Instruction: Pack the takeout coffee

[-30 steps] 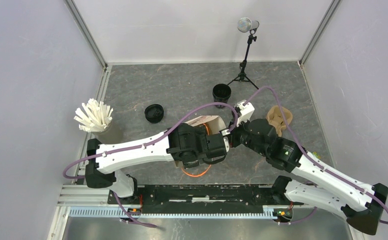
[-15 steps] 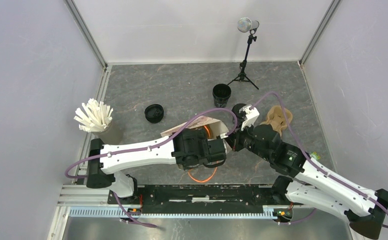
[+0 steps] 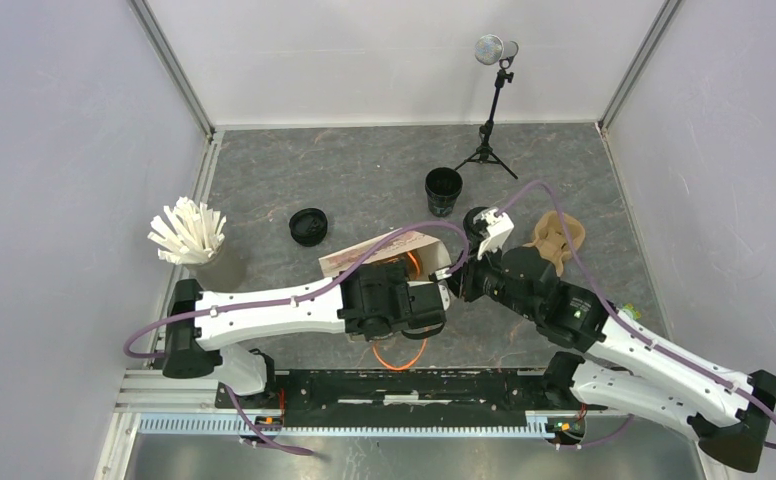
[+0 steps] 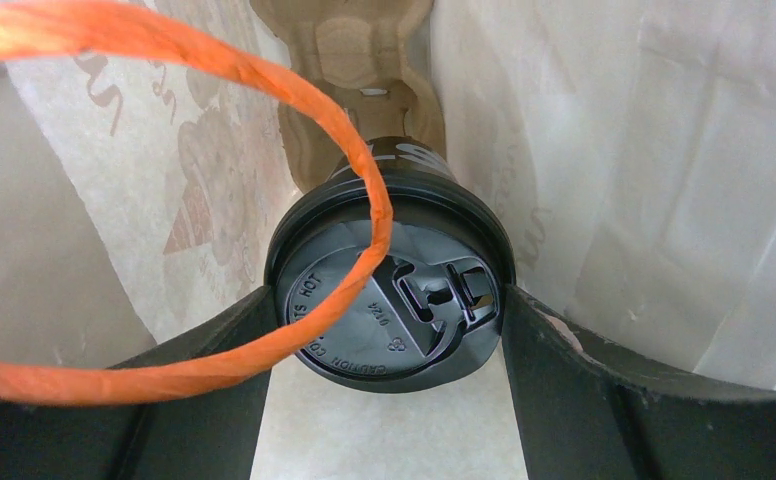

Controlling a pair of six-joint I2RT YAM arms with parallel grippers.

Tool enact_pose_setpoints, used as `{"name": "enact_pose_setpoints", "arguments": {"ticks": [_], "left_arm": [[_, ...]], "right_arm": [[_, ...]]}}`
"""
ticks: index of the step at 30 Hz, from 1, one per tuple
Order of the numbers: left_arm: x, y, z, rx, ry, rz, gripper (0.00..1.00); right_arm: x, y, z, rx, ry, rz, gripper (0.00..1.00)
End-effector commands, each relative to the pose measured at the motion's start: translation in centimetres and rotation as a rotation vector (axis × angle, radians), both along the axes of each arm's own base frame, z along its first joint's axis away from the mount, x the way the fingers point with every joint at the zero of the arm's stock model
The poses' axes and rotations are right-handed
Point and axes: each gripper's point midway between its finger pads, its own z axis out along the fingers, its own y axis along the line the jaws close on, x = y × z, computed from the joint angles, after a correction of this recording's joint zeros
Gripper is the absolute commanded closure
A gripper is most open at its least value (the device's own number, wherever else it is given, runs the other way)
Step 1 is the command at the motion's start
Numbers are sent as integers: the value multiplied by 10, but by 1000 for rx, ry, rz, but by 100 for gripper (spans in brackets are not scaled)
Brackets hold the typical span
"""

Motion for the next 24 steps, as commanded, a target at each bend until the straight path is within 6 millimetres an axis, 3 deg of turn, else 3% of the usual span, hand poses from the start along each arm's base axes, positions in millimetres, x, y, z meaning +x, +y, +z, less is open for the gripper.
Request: {"name": "enact_pose_setpoints", "arguments": {"ticks": [1,4,9,11,15,20,24], "left_arm": [[3,-2,10,-86,-41,13,47],[3,-1,10,-91,-44,14,47],[2,0,8,-95,-44,17,47],[3,0,8,-94,-45,20,47],[3,2,5,-86,-49,12,47],[8,4,2,-58,-75,-11,47],[7,6,-2,-52,-73,-29,49]], "right_arm": [[12,-4,37,20,-87,-42,77],[15,-5,44,18,-106,-55,68],[20,-1,51,-7,-140,-43,67],[21,4,51,-23,-143,-22,72],[17,14,52,3,-128,18,100],[-1,31,41,148,-21,70,100],[0,23,35,116,-21,35,100]]}}
